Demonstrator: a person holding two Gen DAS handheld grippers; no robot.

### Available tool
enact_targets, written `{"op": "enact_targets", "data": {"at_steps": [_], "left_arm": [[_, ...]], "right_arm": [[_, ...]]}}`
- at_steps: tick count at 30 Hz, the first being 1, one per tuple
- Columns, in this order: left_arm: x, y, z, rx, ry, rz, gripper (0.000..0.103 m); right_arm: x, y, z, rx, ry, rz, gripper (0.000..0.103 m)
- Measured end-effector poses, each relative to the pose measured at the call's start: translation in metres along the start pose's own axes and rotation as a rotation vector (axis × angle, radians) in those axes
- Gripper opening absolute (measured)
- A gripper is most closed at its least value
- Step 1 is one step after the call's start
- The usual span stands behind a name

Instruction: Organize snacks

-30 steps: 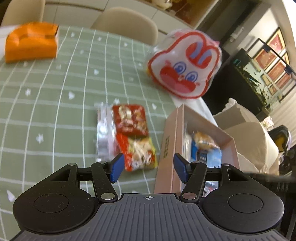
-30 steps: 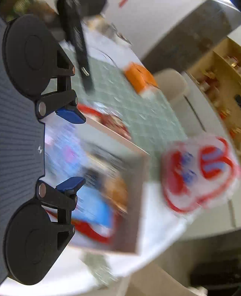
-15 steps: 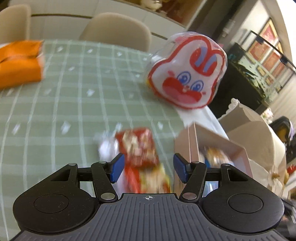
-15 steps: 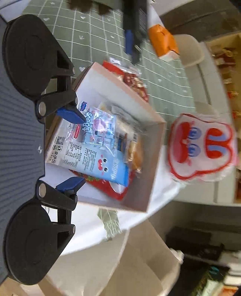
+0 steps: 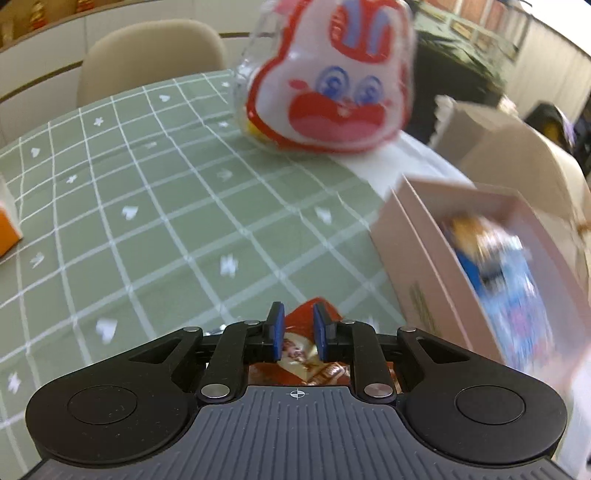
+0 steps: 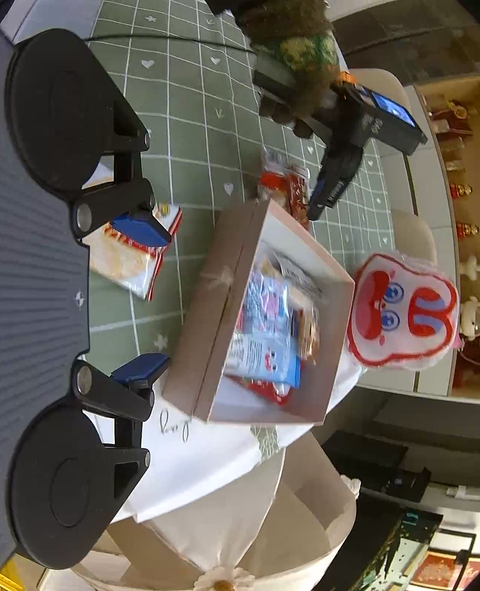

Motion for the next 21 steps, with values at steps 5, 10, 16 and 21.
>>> {"op": "enact_targets", "data": {"at_steps": [5, 10, 16, 21], "left_arm": [[-0.036, -0.035, -0.004, -0.05, 0.001, 0.019, 0.021], [-0.065, -0.074, 0.007, -0.086, -0.11, -0.014, 0.021], [-0.091, -0.123, 0.054, -0.029, -0.453, -0.108, 0.022], [-0.115, -0.13, 0.061, -0.007, -0.513, -0.046, 0.022]], "right_arm": [[0.03, 0.017, 0.046, 0.085, -0.014, -0.03, 0.064], [0.062, 0.047, 0.094, 0.215, -0.088, 0.008, 0.064], [0.055, 0.111, 0.152, 0.233, -0.202, 0.096, 0.065], [0.045, 0.144, 0.159, 0.116, -0.175, 0.108, 0.068]]}}
Point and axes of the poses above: each gripper's, at about its wrist camera, not at the fingertips, and y roughly the way its jaws point, z to its left, x to its top, the point moved 7 cm from there along y, roughly the way its jaws point, and after that the axes turned 6 degrees about -z, right-handed, at the moved point
